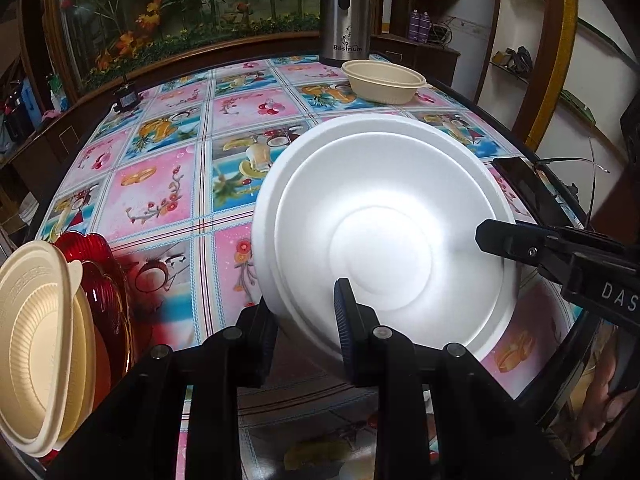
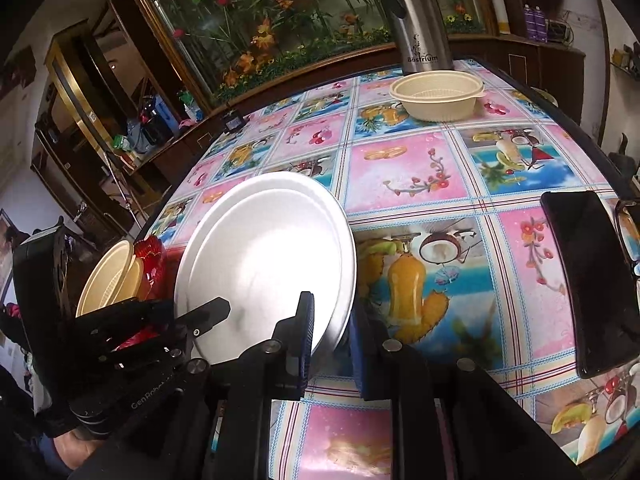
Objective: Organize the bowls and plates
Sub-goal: 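Carry the white foam plate over the red plate stack with the left tool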
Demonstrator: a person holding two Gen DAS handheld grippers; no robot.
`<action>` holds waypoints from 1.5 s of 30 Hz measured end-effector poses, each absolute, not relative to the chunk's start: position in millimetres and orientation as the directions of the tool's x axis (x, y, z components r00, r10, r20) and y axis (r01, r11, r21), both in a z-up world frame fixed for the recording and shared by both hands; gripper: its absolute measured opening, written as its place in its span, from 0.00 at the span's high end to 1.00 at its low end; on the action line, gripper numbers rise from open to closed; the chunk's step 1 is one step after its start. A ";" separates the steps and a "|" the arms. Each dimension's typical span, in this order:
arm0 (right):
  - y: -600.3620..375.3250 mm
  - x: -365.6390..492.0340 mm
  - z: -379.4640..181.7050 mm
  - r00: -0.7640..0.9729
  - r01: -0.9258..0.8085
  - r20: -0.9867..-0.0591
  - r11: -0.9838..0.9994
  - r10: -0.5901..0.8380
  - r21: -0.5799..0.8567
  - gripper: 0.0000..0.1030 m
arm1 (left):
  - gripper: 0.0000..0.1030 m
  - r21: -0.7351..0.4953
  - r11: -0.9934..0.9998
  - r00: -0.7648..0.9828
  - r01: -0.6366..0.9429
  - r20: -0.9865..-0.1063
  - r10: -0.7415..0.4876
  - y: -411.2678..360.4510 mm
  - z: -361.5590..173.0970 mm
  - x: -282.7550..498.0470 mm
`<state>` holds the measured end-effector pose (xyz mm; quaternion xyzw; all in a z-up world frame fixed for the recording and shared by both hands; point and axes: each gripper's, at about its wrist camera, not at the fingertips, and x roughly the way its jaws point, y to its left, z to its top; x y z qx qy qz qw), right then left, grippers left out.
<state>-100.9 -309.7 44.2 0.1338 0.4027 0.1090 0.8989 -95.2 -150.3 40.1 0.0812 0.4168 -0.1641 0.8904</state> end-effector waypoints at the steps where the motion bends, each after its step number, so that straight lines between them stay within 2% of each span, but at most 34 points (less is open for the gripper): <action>1: -309.4 -101.0 44.5 0.652 -0.088 -0.694 0.940 0.304 0.330 0.82 | 0.77 0.006 0.933 0.601 0.359 -0.766 -0.226 -149.9 40.9 -95.5; 21: -300.5 -100.9 55.9 0.667 -0.106 -0.682 0.944 0.300 0.312 0.82 | 0.77 -0.004 0.936 0.626 0.352 -0.742 -0.238 -137.7 49.9 -98.9; 29: -288.7 -101.3 78.2 0.683 -0.152 -0.653 0.938 0.327 0.311 0.82 | 0.77 -0.008 0.943 0.673 0.332 -0.699 -0.243 -120.7 80.1 -106.8; 38: -248.4 -91.0 110.4 0.656 -0.270 -0.625 0.905 0.423 0.329 0.82 | 0.77 -0.021 0.964 0.745 0.265 -0.630 -0.219 -72.7 121.7 -119.8; 45: -208.7 -84.7 123.3 0.612 -0.365 -0.607 0.862 0.506 0.351 0.81 | 0.77 -0.046 0.982 0.777 0.186 -0.605 -0.176 -31.2 132.6 -127.1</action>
